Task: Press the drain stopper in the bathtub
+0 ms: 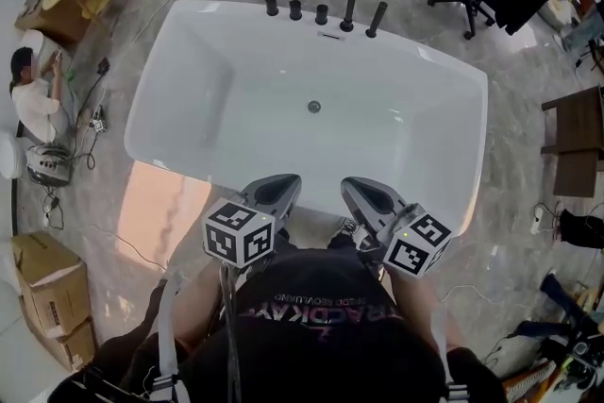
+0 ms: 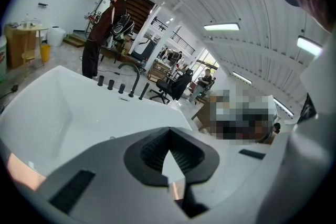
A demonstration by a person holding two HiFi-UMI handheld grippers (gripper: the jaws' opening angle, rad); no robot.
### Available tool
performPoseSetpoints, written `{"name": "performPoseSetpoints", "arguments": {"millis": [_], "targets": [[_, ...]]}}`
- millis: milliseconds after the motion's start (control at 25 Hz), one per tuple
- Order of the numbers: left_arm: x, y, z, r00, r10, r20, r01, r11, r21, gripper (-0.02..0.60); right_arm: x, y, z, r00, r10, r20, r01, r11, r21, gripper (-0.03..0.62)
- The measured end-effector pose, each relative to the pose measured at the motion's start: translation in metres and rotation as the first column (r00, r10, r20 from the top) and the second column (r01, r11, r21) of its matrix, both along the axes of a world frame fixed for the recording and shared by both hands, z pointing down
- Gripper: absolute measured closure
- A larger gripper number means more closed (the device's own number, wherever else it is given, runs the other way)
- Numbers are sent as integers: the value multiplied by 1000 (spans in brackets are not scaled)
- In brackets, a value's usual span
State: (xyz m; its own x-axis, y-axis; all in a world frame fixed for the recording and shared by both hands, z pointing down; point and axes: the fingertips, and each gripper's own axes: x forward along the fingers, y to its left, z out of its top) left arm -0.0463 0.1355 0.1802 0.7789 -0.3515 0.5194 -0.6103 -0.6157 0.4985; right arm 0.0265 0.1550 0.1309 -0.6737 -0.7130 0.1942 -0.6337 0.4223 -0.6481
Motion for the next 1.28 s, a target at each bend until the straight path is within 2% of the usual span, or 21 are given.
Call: {"name": "performPoseSetpoints", "arguments": {"millis": [480,880,1000,1200,1280], "targets": [[-9,-7,28,999,-20,38,23,997,-68,578,4,-20,27,1000,6,-3,-6,998,-59,582],[-8,-31,63,997,-27,68,34,993,-109,578,24,-51,65,999,25,-36,-29,994,-109,582],[-8,-46,74,995,-22,92,31,995,-93,578,30,-64,78,998,28,-52,-34,992,-120,582],[-3,-75,97,989,-12,148,10,1000,13,578,42,-94,105,995,9,-98,-22,991,-134,582],[2,-77,109,988,-2,156,-1,1000,21,578,45,-104,119,993,-6,-119,-10,990,-138,582]]}}
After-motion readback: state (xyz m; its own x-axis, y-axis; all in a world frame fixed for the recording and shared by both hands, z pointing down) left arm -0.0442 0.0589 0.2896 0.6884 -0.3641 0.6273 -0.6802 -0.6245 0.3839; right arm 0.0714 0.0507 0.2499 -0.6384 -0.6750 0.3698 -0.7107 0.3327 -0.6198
